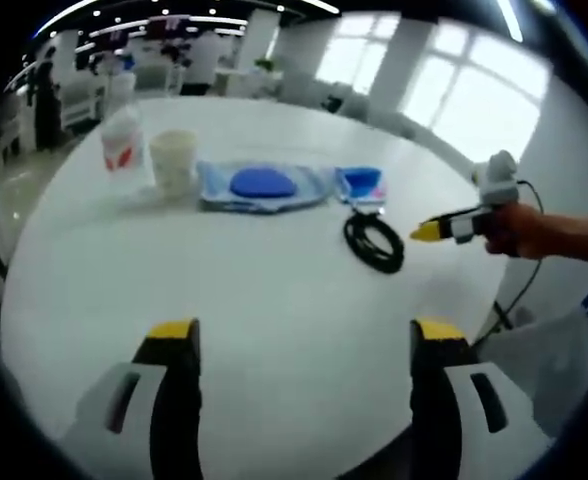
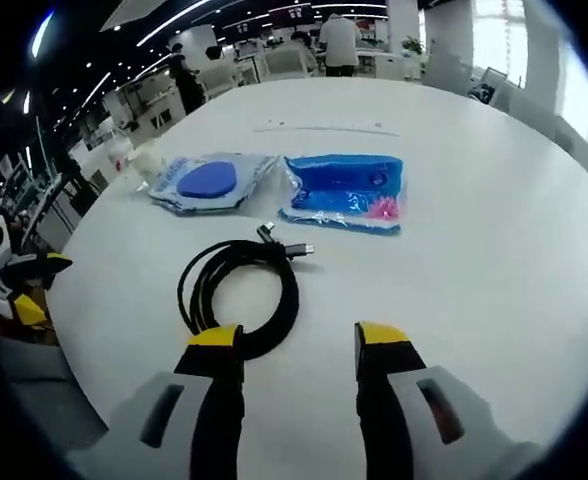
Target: Arrange the tabletop items into an orderly group along one side of the table until the central work area is clear of visible clutter.
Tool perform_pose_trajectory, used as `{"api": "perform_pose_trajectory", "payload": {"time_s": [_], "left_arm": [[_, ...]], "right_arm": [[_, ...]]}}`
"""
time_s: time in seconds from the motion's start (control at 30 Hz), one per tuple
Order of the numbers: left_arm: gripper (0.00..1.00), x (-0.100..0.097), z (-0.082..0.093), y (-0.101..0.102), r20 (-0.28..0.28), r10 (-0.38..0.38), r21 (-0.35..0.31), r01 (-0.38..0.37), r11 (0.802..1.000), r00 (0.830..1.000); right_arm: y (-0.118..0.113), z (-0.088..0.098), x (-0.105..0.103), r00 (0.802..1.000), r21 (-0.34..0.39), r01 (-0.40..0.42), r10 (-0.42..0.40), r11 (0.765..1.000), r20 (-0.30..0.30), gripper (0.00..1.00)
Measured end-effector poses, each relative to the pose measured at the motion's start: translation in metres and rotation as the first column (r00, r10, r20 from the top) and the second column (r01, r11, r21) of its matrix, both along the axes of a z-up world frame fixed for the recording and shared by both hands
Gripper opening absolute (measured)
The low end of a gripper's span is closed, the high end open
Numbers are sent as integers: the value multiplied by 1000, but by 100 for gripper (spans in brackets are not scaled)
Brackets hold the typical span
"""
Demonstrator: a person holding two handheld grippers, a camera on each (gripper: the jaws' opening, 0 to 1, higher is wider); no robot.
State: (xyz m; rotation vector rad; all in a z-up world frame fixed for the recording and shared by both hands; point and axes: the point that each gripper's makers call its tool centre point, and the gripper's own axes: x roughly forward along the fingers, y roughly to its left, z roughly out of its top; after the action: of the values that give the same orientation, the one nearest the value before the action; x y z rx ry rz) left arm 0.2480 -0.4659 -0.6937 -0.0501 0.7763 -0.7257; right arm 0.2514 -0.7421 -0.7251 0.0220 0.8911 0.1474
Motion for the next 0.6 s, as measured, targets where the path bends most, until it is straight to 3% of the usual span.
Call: {"api": "perform_pose_trajectory", "payload": {"time_s": [0.13, 0.6], "left_arm": [[83, 4, 1, 4, 8, 16, -6, -16, 1000, 1000], [83, 0, -4, 2, 1, -3, 17, 3, 1000, 1000]], "right_arm": [[1, 7, 5, 1000, 13, 5, -5, 1000, 28, 42], [18, -6, 47, 997, -6, -71, 71, 997, 40, 32]]}}
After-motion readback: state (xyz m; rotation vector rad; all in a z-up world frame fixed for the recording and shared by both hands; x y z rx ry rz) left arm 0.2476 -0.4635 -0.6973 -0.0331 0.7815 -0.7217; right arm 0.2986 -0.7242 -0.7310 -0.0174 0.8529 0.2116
